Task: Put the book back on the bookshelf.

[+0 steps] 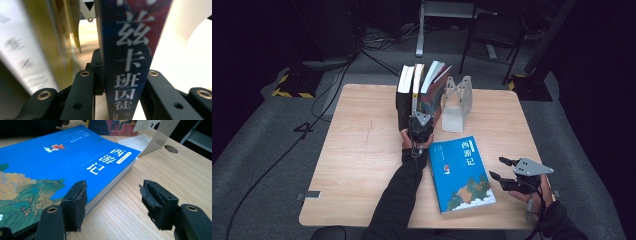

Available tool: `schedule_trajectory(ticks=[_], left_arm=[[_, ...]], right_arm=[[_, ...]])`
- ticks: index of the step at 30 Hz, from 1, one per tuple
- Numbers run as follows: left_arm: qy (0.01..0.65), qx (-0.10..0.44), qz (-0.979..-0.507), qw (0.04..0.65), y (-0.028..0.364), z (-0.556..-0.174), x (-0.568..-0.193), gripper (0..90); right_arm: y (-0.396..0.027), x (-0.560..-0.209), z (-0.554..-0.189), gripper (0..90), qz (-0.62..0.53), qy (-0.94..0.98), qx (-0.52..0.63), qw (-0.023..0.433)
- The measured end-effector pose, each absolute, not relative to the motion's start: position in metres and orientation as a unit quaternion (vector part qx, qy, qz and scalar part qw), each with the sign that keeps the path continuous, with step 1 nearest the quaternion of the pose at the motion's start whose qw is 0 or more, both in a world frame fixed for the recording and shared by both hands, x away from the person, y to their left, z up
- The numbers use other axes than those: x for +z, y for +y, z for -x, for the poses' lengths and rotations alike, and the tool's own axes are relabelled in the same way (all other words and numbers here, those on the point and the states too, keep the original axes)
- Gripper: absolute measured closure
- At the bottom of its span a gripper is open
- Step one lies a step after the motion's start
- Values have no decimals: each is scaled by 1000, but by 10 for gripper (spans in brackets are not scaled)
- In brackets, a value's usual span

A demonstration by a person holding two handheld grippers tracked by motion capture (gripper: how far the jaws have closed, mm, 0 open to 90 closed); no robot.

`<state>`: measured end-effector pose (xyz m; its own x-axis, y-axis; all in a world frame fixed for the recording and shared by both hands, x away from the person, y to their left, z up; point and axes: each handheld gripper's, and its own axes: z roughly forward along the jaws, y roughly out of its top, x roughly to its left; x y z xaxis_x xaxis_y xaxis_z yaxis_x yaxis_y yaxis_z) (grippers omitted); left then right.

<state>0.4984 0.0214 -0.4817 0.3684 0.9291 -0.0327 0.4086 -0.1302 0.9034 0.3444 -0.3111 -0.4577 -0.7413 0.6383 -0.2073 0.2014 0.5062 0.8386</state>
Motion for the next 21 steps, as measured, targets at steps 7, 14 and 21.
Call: schedule_trajectory(ticks=[7, 14, 21], left_arm=[[470, 301, -711, 428, 9, -510, -479, 710], [467, 296, -716, 426, 9, -512, -478, 669], [450, 288, -723, 438, 17, -503, -473, 610]], right_arm=[[-311, -458, -345, 368, -252, 830, 427, 255], [-313, -457, -345, 368, -253, 829, 428, 256], [-313, -457, -344, 368, -255, 829, 427, 256]])
